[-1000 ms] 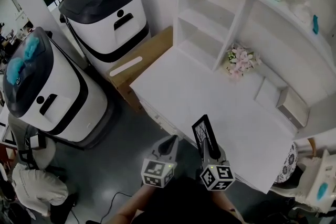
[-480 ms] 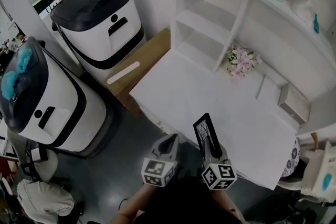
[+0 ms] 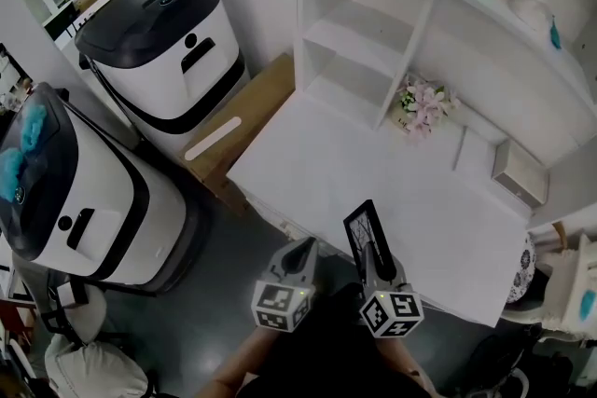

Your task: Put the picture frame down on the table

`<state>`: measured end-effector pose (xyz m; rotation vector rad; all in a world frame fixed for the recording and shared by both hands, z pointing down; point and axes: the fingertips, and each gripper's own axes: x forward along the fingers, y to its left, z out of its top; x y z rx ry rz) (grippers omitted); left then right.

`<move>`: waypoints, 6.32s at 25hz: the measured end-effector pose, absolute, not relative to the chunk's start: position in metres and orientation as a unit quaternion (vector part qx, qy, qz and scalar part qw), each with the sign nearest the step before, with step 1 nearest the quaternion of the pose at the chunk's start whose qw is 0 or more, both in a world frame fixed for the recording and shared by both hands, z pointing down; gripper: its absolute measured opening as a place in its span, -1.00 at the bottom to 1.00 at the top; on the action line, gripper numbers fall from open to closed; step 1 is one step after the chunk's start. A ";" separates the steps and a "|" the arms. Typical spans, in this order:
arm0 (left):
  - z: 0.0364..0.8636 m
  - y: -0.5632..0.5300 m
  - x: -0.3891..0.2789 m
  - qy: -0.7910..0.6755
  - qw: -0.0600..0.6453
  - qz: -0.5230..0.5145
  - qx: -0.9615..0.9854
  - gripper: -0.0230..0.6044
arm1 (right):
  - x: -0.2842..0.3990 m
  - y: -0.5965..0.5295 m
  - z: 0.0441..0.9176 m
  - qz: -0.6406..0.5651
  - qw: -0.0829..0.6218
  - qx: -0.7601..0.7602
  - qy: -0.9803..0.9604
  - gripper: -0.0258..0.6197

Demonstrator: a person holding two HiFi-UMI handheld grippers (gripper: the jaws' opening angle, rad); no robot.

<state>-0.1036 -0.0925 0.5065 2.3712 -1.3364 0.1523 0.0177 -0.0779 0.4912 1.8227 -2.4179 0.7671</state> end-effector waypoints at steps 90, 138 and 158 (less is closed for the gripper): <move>0.546 -0.275 -0.028 -0.474 0.215 0.100 0.848 -0.88 | 0.103 -0.264 0.548 0.562 -0.250 0.525 -0.588 -0.88; 0.581 -0.292 -0.052 -0.512 0.237 0.104 0.819 -0.88 | 0.061 -0.321 0.615 0.691 -0.261 0.490 -0.463 -0.79; 0.568 -0.284 -0.053 -0.522 0.231 0.092 0.816 -0.88 | 0.057 -0.335 0.611 0.731 -0.232 0.496 -0.408 0.12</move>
